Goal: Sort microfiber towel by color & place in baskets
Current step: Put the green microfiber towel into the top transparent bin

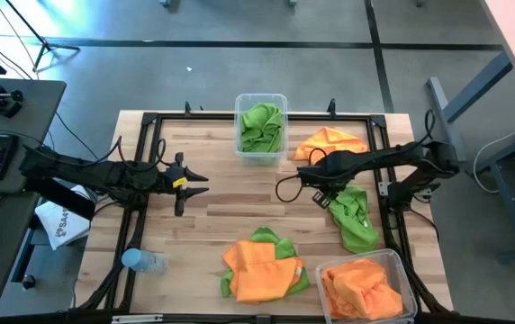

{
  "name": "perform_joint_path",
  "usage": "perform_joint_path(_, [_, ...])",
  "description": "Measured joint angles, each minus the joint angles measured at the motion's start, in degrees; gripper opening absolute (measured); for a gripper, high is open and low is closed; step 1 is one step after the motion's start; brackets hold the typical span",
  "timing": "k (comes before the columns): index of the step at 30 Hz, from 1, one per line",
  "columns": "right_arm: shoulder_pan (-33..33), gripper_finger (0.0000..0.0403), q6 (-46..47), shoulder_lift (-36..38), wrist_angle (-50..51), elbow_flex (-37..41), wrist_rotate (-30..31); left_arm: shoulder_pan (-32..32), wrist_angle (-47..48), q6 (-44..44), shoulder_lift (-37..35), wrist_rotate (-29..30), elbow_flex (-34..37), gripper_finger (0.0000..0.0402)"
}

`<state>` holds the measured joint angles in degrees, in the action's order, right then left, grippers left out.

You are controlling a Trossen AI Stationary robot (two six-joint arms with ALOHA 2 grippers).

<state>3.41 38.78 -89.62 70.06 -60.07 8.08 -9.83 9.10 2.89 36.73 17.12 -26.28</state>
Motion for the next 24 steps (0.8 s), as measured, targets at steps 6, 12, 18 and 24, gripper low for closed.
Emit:
perform_joint_path(6, [0.6,0.0126,-3.5,0.9,-7.1,5.9,-2.2,0.0,0.0,1.9,0.0,0.0,0.0,0.0122])
perform_joint_path(12, [0.7,0.0113,-3.7,2.8,-17.3,16.9,-4.3,0.0,-0.1,2.9,0.0,0.0,0.0,0.0122])
perform_joint_path(18, [0.7,0.0112,-3.9,3.3,-24.4,21.6,-3.7,0.0,-0.5,4.0,0.0,0.0,0.0,0.0122])
perform_joint_path(24, [0.6,0.0045,-2.8,3.0,-26.8,20.6,-2.5,0.0,-2.7,4.4,0.0,2.2,0.0,0.0122])
